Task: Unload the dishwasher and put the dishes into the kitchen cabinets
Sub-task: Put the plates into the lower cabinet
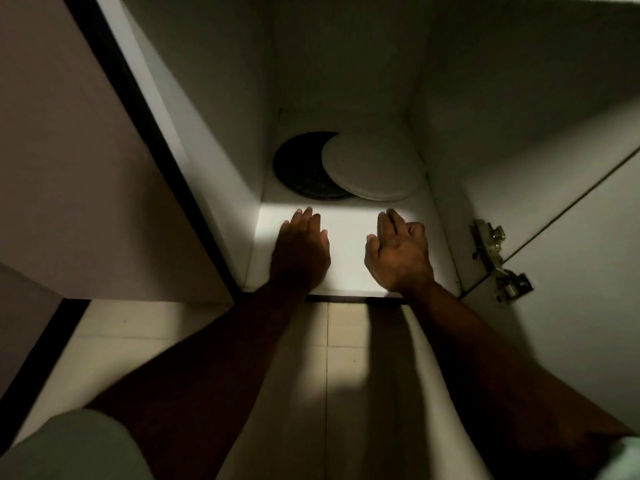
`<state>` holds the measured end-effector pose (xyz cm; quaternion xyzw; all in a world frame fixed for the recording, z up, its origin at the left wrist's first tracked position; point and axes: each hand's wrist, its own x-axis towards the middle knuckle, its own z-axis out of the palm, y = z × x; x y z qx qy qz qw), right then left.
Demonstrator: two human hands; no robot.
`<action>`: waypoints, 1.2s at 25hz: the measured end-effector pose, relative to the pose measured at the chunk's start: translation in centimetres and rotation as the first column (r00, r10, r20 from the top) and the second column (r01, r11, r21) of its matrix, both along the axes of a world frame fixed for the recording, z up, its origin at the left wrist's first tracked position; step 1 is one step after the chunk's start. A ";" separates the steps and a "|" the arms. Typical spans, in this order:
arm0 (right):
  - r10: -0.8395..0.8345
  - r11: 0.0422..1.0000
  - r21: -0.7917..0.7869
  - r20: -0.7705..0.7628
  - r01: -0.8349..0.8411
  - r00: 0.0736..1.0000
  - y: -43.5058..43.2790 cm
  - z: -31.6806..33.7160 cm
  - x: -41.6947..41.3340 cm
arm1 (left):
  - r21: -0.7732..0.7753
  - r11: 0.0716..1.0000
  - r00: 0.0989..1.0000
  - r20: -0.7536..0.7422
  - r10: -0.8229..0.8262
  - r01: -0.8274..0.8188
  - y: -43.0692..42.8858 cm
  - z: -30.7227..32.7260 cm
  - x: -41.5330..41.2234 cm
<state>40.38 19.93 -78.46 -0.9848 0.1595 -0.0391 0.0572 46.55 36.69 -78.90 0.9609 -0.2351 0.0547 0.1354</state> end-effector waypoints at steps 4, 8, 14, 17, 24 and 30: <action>0.012 0.994 0.105 -0.044 -0.008 0.999 1.6 1.5 -3.0 | 0.053 0.998 0.999 -0.016 -0.042 0.043 1.5 0.2 -1.5; 0.080 0.989 0.134 -0.132 -0.062 0.988 3.4 2.6 -7.2 | 0.073 0.996 0.995 -0.088 -0.042 0.048 3.8 0.3 -6.1; 0.051 0.981 0.194 -0.104 -0.030 0.993 8.4 7.0 -16.2 | 0.046 0.999 0.956 -0.294 0.011 0.003 6.0 5.7 -15.7; 0.052 0.970 0.242 -0.132 -0.019 0.990 10.9 10.7 -21.9 | 0.075 0.995 0.910 -0.404 0.092 -0.068 8.5 10.4 -21.9; 0.045 0.940 0.334 -0.312 0.065 0.949 15.6 27.0 -34.7 | 0.192 0.981 0.825 -0.549 0.133 -0.031 13.5 27.6 -34.2; 0.086 0.924 0.376 -0.389 0.073 0.917 16.5 38.6 -41.2 | 0.263 0.965 0.747 -0.641 0.174 0.001 13.6 40.1 -41.8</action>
